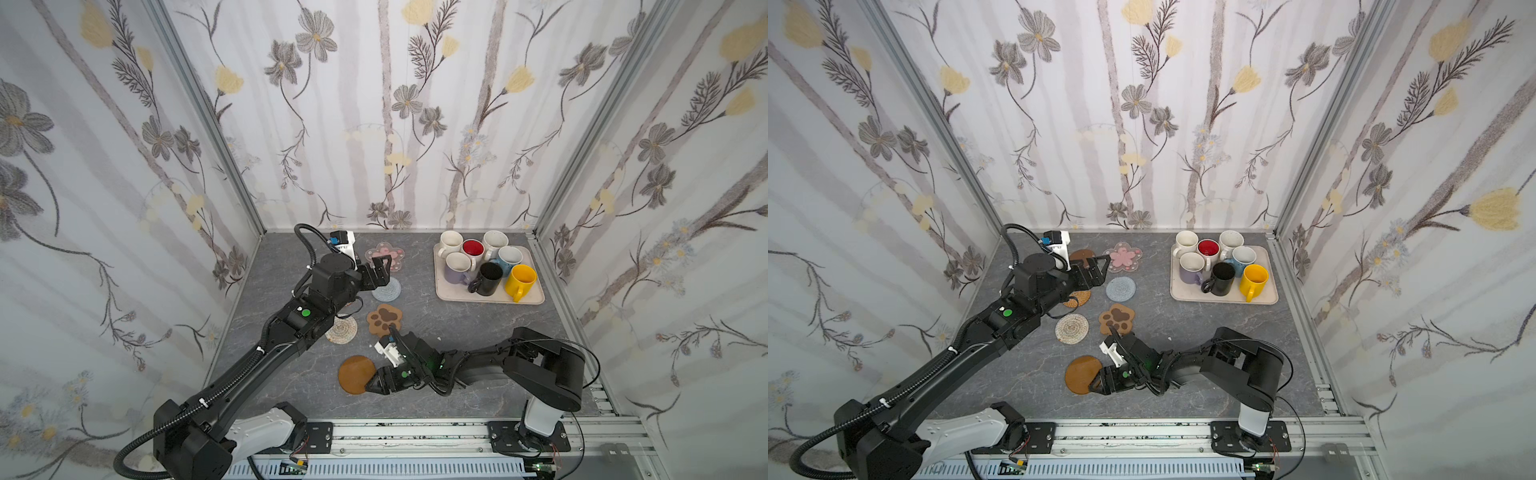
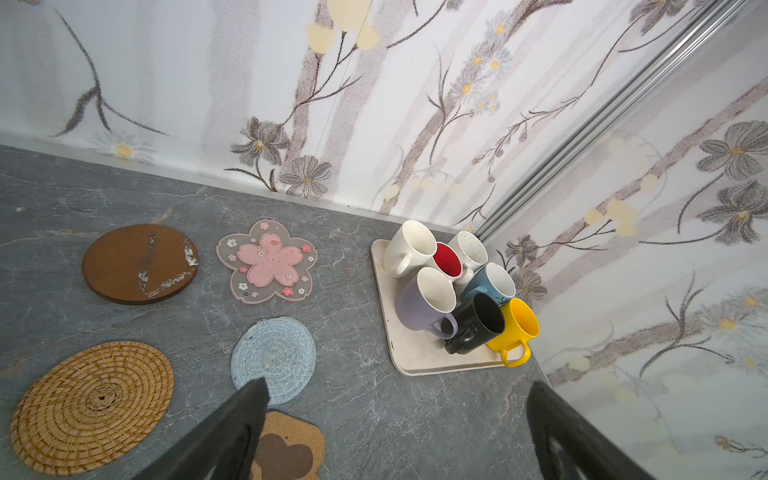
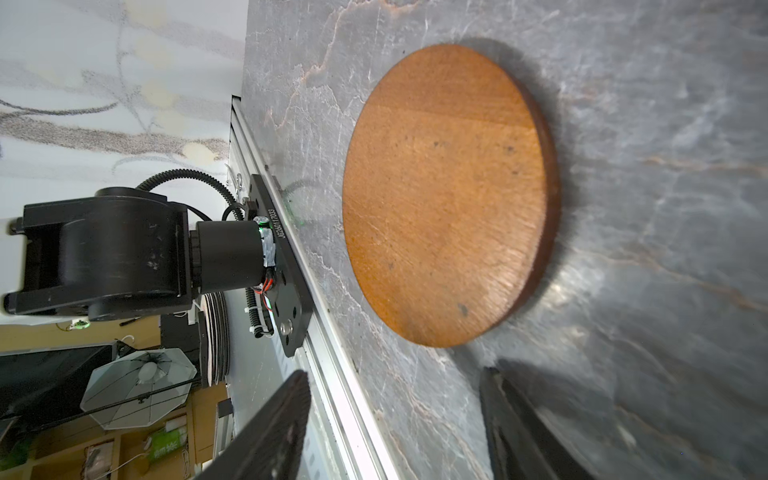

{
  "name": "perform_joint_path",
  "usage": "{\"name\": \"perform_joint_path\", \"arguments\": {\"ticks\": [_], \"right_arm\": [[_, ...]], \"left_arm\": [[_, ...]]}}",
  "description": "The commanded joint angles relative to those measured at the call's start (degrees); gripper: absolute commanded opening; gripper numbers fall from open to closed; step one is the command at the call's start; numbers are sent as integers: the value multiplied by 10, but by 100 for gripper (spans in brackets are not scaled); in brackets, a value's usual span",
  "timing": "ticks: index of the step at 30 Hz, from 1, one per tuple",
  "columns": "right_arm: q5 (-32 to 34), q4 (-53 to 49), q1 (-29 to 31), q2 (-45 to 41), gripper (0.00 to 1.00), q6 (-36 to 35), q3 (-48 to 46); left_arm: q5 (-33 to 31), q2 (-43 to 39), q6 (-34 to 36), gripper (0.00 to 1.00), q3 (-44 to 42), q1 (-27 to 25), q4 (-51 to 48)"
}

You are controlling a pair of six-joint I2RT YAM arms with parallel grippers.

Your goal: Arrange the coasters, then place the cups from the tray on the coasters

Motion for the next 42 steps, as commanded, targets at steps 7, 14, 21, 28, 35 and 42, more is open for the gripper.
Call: {"name": "perform_joint_path", "arguments": {"ticks": [7,14,21,28,35,42], "right_arm": [[-35,14,8,46,67,-3,64],[-47,-6,7,83,67,-16,121],[-55,-15,-2,103,67,-21,154],[-42,14,-30,52,67,-22,101],[10,-17,-69,-65,67,-61,6],[78,-139,-147,-212,71,-133,-39]], "left_arm": [[0,-9,3,100,-6,2,4],[6,-12,10,100,-6,6,-2],[-1,-13,31,100,-6,7,-10],[4,-7,65,100,-4,7,-12],[13,34,61,100,22,6,-16],[3,98,53,100,62,-6,-21]]}}
